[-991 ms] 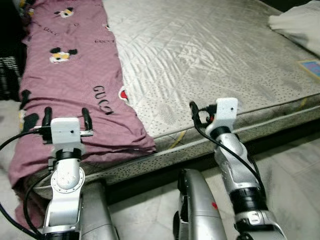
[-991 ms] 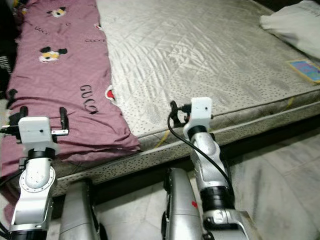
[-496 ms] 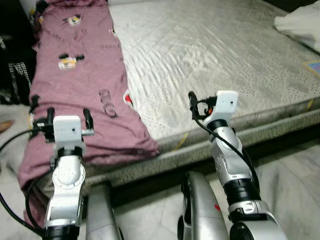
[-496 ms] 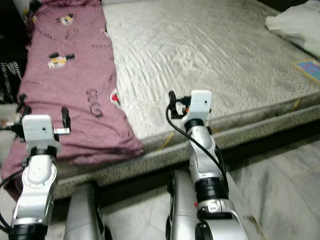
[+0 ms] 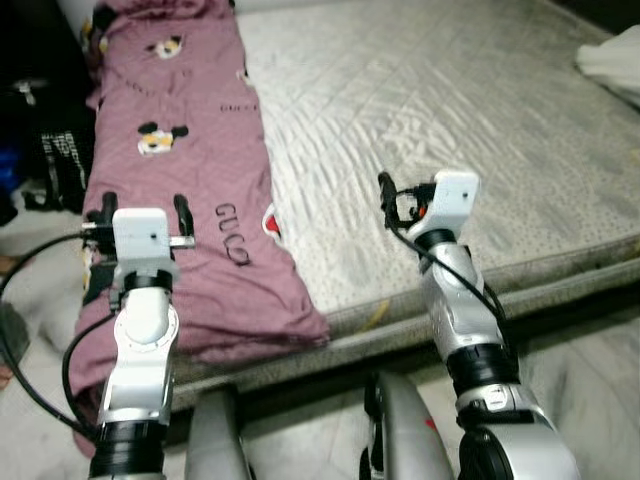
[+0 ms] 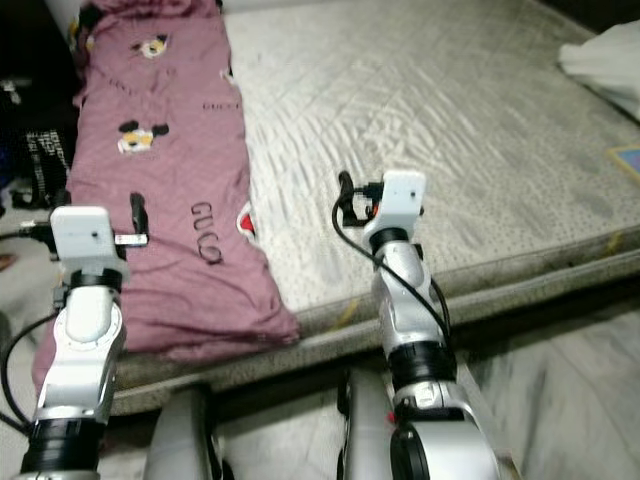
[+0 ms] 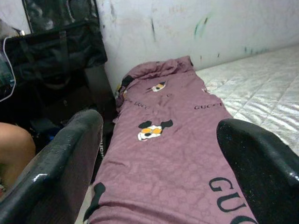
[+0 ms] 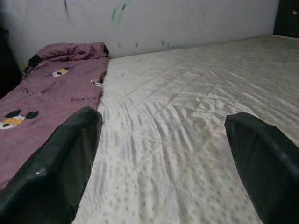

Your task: Clean up the room

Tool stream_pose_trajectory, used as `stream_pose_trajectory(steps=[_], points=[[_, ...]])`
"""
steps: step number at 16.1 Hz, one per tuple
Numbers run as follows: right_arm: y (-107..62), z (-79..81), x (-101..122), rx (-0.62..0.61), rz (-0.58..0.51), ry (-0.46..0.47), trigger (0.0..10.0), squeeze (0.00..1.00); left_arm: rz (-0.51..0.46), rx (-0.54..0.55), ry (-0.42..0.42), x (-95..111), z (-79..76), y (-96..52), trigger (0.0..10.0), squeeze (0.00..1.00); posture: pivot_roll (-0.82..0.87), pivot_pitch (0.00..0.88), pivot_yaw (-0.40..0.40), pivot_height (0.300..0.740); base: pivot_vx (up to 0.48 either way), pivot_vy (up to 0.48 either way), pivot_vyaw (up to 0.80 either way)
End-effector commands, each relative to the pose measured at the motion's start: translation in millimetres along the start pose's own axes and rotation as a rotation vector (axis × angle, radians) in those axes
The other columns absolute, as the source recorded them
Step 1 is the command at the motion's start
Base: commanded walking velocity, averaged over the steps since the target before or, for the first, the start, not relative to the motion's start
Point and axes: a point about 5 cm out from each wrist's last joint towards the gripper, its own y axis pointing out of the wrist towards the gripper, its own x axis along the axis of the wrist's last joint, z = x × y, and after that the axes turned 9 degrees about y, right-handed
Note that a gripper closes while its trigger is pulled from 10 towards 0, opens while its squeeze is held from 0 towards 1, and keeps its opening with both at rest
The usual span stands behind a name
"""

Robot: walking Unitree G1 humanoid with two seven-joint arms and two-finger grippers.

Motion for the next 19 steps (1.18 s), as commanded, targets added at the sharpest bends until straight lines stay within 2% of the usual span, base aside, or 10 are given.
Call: stream_pose_trajectory(steps=[1, 6, 11, 13, 15, 19], points=[[4.6, 4.3, 5, 0.011, -0.020, 0.003, 10.0, 0.00, -0.007, 0.006, 0.016, 0, 2.1, 1.9, 10.0, 0.00, -0.07, 0.000, 0.026, 0.672, 0.000, 0.000, 0.00], [5.4, 1.1, 5, 0.007, -0.025, -0.001, 10.0, 0.00, -0.001, 0.045, 0.043, -4, 11.5, 3.2, 10.0, 0.00, -0.07, 0.000, 0.010, 0.740, 0.000, 0.000, 0.00], [-0.7, -2.0, 2, -0.003, -0.022, -0.009, 10.0, 0.00, 0.010, 0.029, 0.044, -6, 7.2, 4.1, 10.0, 0.00, -0.08, 0.000, 0.017, 0.740, 0.000, 0.000, 0.00], [-6.4, -5.1, -2, -0.008, -0.013, -0.013, 10.0, 0.00, 0.043, 0.039, 0.114, -12, 5.0, 4.8, 10.0, 0.00, -0.08, 0.000, 0.017, 0.740, 0.000, 0.000, 0.00], [-9.9, -7.7, -4, -0.009, -0.006, -0.019, 10.0, 0.00, 0.061, 0.027, 0.140, -14, 1.8, 5.6, 10.0, 0.00, -0.08, 0.000, 0.016, 0.740, 0.000, 0.000, 0.00], [-11.6, -9.3, -4, -0.013, -0.003, -0.022, 10.0, 0.00, 0.080, 0.031, 0.074, -17, 2.8, 2.5, 10.0, 0.00, -0.08, 0.000, 0.017, 0.740, 0.000, 0.000, 0.00]])
